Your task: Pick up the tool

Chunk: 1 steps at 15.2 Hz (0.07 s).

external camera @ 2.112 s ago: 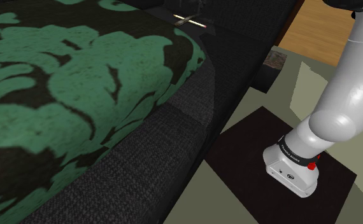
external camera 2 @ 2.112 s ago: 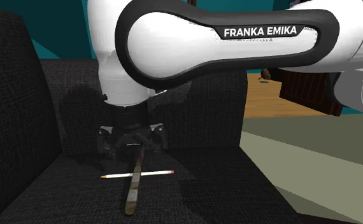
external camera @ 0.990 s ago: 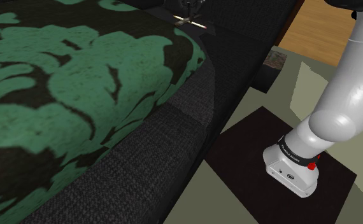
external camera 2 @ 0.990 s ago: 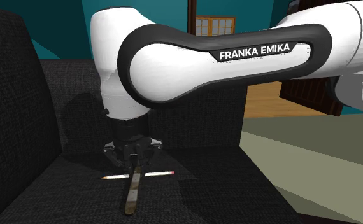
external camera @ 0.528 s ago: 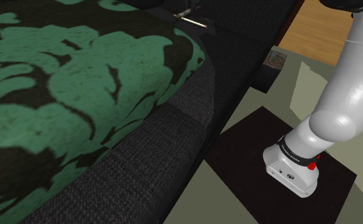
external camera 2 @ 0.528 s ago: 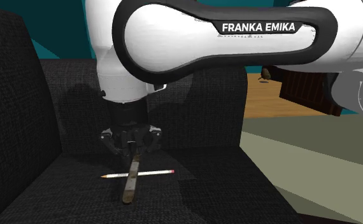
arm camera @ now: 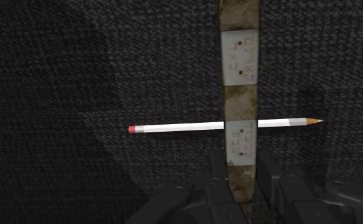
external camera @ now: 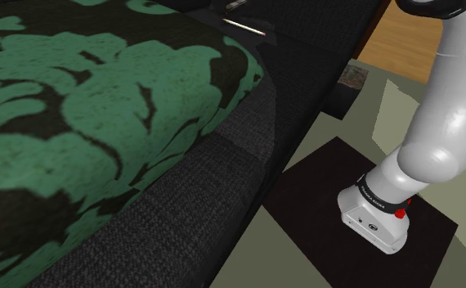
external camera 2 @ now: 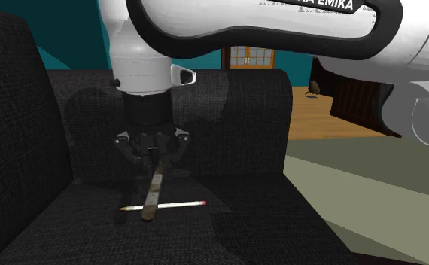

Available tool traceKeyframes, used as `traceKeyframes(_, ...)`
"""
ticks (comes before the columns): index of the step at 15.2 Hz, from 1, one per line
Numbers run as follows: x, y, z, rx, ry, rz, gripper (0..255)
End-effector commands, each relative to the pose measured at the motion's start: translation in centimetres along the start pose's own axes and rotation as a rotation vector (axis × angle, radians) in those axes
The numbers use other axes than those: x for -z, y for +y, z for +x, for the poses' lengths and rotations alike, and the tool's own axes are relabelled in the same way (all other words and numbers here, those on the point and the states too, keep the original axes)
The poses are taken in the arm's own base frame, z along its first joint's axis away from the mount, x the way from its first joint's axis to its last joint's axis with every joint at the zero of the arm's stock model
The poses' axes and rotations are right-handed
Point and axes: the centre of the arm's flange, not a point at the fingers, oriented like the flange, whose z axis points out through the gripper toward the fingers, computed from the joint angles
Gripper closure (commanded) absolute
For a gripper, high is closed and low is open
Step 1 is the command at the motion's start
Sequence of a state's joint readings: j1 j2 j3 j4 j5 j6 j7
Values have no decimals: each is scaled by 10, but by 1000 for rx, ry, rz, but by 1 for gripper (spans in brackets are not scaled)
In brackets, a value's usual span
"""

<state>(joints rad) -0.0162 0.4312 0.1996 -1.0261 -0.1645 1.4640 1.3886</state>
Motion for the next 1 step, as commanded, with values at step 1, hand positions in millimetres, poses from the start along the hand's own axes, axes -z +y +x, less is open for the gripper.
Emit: traceKeyframes(1,3,0,0,0,0,-1,255)
